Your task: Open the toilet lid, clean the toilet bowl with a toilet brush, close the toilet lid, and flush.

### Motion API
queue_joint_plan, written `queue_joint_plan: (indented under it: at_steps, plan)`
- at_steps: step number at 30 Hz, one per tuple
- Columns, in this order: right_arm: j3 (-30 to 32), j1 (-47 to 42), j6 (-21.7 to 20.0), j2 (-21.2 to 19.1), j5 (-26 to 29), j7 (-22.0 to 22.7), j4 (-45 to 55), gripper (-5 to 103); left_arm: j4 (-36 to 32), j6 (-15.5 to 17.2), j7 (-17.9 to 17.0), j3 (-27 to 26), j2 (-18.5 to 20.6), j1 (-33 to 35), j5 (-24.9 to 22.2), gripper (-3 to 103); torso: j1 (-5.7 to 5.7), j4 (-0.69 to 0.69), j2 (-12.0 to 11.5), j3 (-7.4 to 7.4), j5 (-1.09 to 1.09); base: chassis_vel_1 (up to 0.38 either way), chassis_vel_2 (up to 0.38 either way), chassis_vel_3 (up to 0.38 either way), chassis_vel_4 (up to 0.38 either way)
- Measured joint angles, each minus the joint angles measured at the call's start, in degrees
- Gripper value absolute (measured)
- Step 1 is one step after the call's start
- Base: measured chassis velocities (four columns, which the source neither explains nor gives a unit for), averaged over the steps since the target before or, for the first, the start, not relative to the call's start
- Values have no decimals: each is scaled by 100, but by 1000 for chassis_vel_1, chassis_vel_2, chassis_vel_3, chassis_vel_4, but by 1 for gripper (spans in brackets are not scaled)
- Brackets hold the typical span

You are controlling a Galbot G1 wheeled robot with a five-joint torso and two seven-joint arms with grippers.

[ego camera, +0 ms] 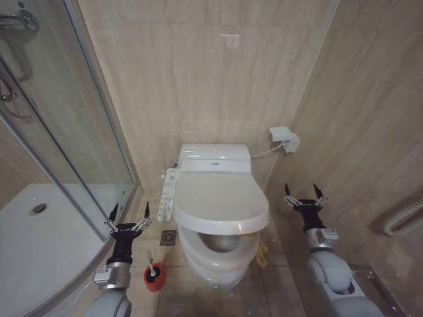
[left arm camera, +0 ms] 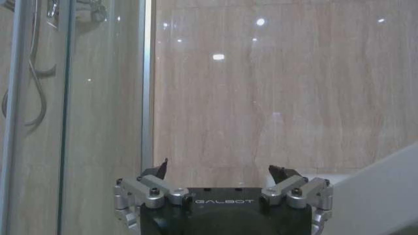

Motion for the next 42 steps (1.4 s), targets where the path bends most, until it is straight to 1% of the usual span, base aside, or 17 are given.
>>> queue_joint_plan:
  at_steps: [2, 5, 9, 13, 17, 20, 30, 42]
  plan:
    - [-32, -184, -111, 88, 85, -170, 264, 100, 0, 0, 0, 0, 0, 0, 0, 100, 0, -1, 0, 0, 0, 0, 0, 0, 0]
    - [-41, -286, -213, 157, 113, -246, 493, 100, 0, 0, 0, 0, 0, 0, 0, 100, 0, -1, 0, 0, -2, 0, 0, 0, 0]
    - [-52, -357, -232, 283, 112, -447, 680, 100, 0, 0, 0, 0, 0, 0, 0, 100, 0, -1, 0, 0, -2, 0, 0, 0, 0]
    - [-43, -365, -295, 416, 42, -534, 729, 100, 0, 0, 0, 0, 0, 0, 0, 100, 0, 1, 0, 0, -2, 0, 0, 0, 0]
    - [-35, -367, -294, 565, -15, -512, 704, 100, 0, 0, 0, 0, 0, 0, 0, 100, 0, 0, 0, 0, -1, 0, 0, 0, 0]
    - [-44, -327, -242, 597, -36, -480, 629, 100, 0, 0, 0, 0, 0, 0, 0, 100, 0, 0, 0, 0, -1, 0, 0, 0, 0]
    - [-26, -179, -286, 551, -56, -516, 579, 100, 0, 0, 0, 0, 0, 0, 0, 100, 0, -1, 0, 0, -1, 0, 0, 0, 0]
    - [-56, -180, -288, 644, -129, -552, 567, 100, 0, 0, 0, 0, 0, 0, 0, 100, 0, 1, 0, 0, -1, 0, 0, 0, 0]
